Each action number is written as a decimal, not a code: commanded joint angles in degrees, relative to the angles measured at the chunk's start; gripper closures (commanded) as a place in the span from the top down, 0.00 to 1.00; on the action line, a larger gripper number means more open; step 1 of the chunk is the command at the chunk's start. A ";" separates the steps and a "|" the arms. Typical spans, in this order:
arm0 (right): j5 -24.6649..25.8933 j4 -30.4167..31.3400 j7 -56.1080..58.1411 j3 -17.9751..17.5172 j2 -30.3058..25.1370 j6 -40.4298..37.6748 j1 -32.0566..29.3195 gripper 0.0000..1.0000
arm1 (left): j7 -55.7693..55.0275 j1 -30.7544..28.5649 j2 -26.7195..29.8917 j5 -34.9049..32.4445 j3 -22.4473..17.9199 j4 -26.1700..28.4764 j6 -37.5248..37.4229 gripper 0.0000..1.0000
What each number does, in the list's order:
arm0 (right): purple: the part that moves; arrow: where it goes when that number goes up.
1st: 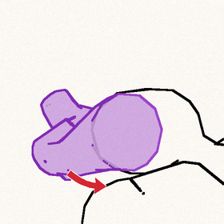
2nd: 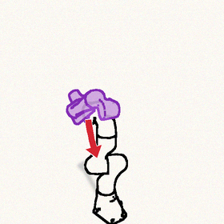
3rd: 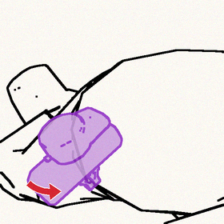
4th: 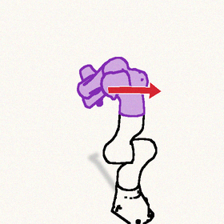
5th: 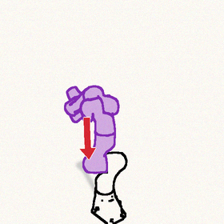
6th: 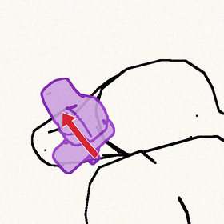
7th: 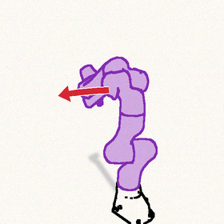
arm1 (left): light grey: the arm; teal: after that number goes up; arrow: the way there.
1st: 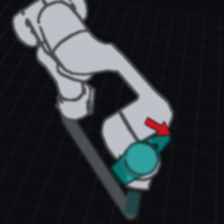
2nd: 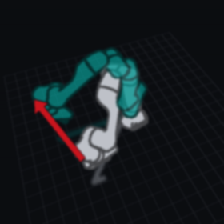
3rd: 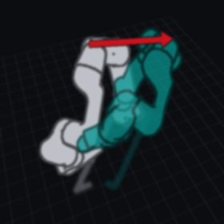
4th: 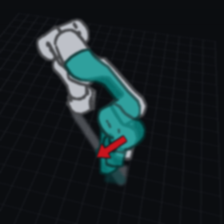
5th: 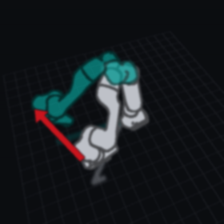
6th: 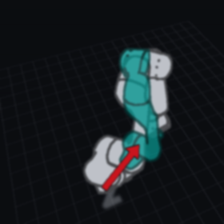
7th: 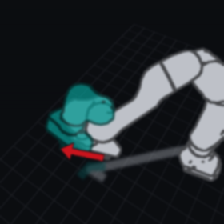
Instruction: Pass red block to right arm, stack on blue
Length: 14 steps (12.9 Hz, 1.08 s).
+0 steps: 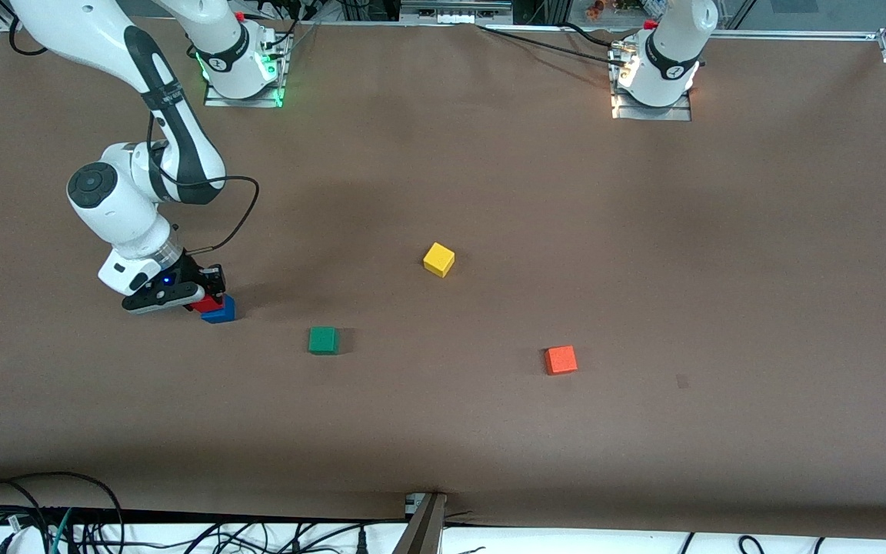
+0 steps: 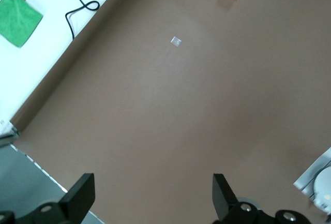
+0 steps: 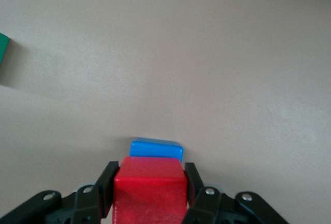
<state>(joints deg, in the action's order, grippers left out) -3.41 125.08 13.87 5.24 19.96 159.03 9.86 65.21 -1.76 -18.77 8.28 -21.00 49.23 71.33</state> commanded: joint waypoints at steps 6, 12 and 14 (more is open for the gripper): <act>0.78 -1.25 0.19 0.03 1.57 0.14 -0.10 0.22 | -43.18 5.88 6.72 -1.69 2.53 2.62 -8.74 1.00; 0.69 -2.56 0.54 0.03 1.57 0.05 -0.28 1.00 | -52.81 5.97 6.99 -1.86 5.09 9.55 -7.10 1.00; 0.69 -3.44 0.54 0.12 1.40 -0.56 -0.54 1.00 | -52.99 5.97 7.77 -2.13 5.27 13.68 -4.72 1.00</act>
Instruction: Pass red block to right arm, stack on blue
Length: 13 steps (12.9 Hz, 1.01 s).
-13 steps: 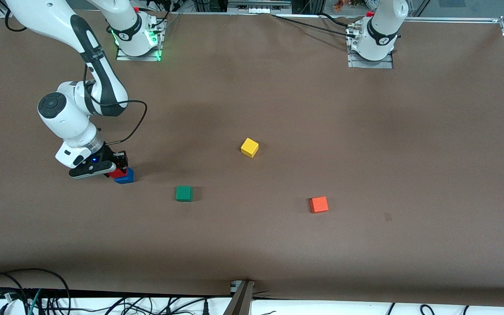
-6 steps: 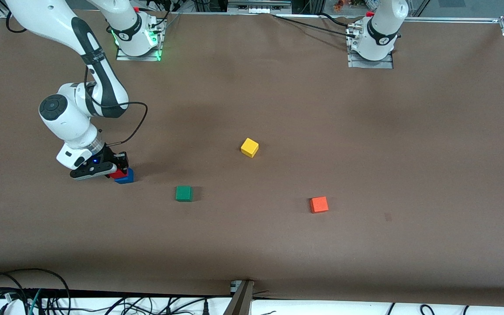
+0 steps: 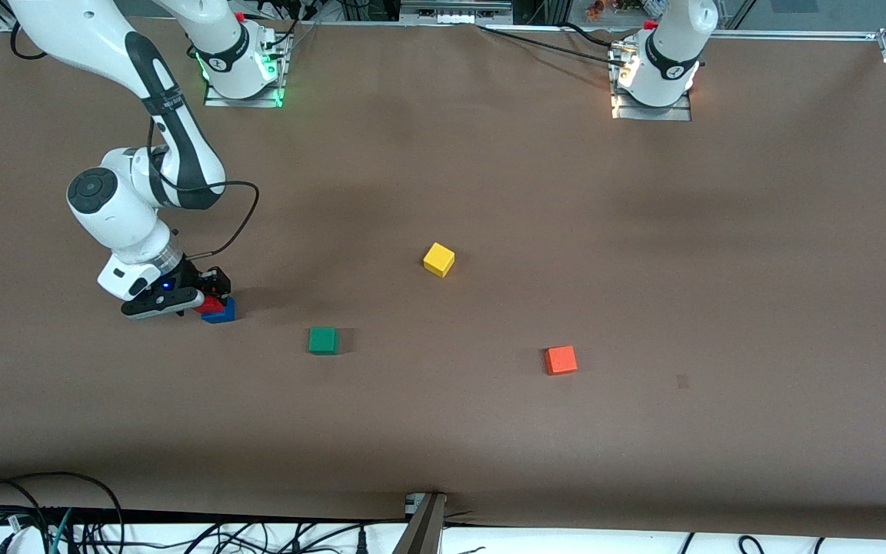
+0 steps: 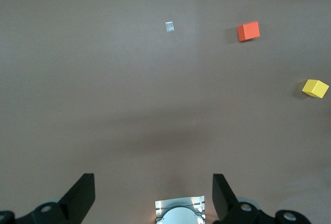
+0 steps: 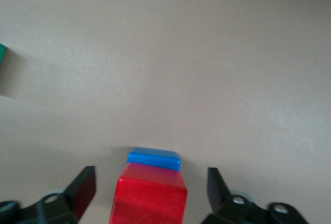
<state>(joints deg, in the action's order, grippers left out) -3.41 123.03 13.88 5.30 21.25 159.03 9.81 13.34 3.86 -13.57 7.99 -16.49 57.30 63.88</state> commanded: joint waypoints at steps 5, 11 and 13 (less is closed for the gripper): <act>0.60 -14.28 0.27 0.67 -1.64 -24.76 -0.58 1.00 | -8.48 0.71 13.28 -7.36 8.22 25.89 15.10 1.00; 0.69 -31.60 -0.96 2.34 -4.29 -57.56 -0.58 1.00 | -13.68 0.63 15.32 -7.38 12.09 35.25 25.40 1.00; 0.78 -37.22 -2.28 3.13 -4.38 -65.31 -0.49 1.00 | -16.50 0.89 14.62 -5.63 12.97 34.55 26.99 1.00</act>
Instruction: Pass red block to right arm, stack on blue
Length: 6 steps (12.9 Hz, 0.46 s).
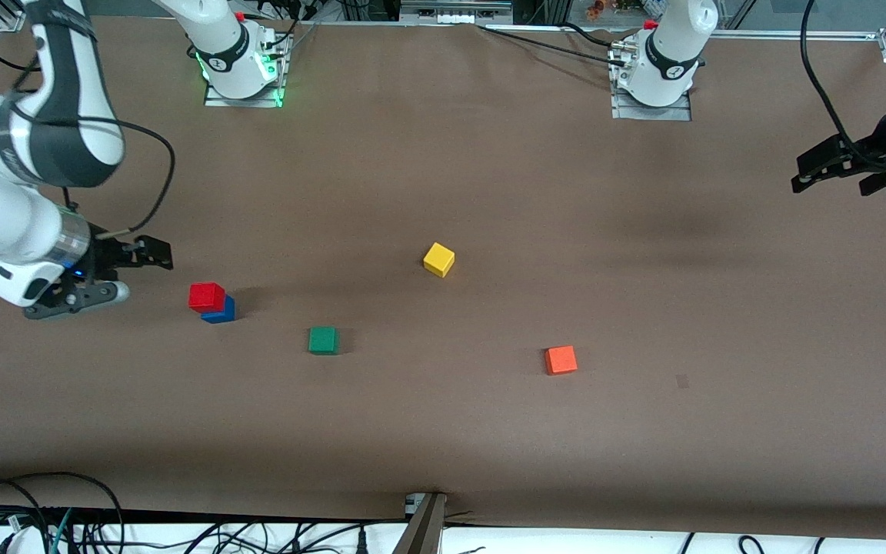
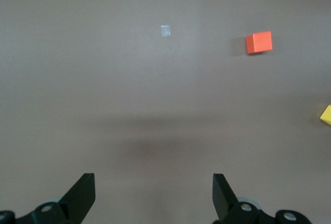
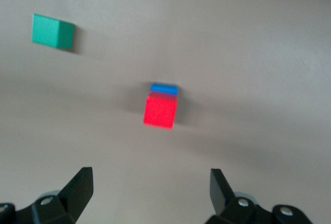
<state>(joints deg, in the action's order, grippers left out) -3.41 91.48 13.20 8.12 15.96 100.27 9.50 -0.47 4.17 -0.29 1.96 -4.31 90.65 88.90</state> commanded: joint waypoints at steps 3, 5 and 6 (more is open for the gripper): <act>4.88 -12.62 -3.52 0.05 0.48 -17.37 0.26 1.00 | -2.35 0.66 -0.76 2.17 0.80 1.11 2.42 1.00; 5.79 -12.21 -7.65 -0.30 -2.84 -18.97 -0.61 1.00 | -2.26 0.75 -1.03 2.17 1.14 1.02 2.42 1.00; 5.70 -11.16 -7.93 -0.39 -4.69 -18.97 -1.75 1.00 | -2.26 0.67 -1.03 2.17 1.50 1.02 2.42 1.00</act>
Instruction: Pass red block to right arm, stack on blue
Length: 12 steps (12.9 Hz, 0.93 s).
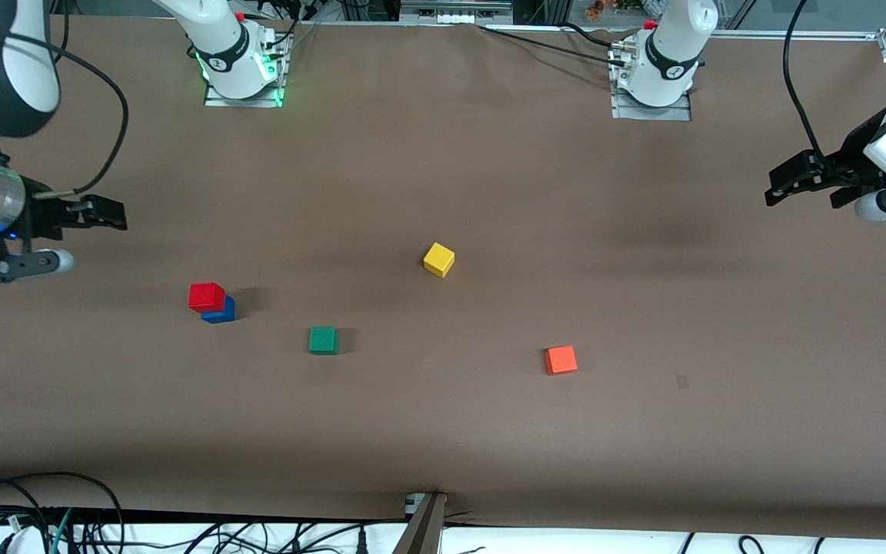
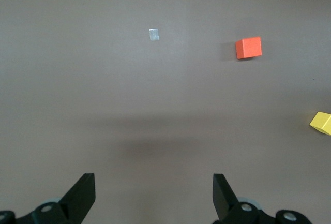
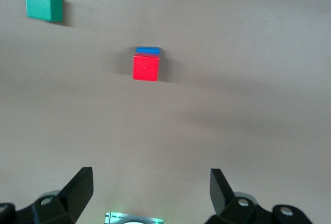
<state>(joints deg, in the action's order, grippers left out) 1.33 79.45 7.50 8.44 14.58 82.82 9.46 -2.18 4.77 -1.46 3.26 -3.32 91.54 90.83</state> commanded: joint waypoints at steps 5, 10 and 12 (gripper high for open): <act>0.78 7.73 -1.79 -6.34 -14.22 -2.23 -7.87 1.00 | -1.07 -0.02 -0.12 0.79 0.51 -0.04 0.92 1.00; 1.04 8.53 -1.61 -6.33 -17.38 -3.89 -9.90 1.00 | -1.07 -0.02 -0.12 0.52 0.68 -0.05 0.75 1.00; 1.04 8.35 -1.52 -6.42 -17.48 -5.38 -9.82 1.00 | -1.07 -0.02 -0.12 0.52 0.68 -0.05 0.66 1.00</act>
<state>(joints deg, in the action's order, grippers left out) 1.48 86.41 6.36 3.47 -1.23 78.60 0.64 -2.93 4.76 -1.70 3.28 -2.81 91.56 91.20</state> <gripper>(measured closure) 0.000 0.000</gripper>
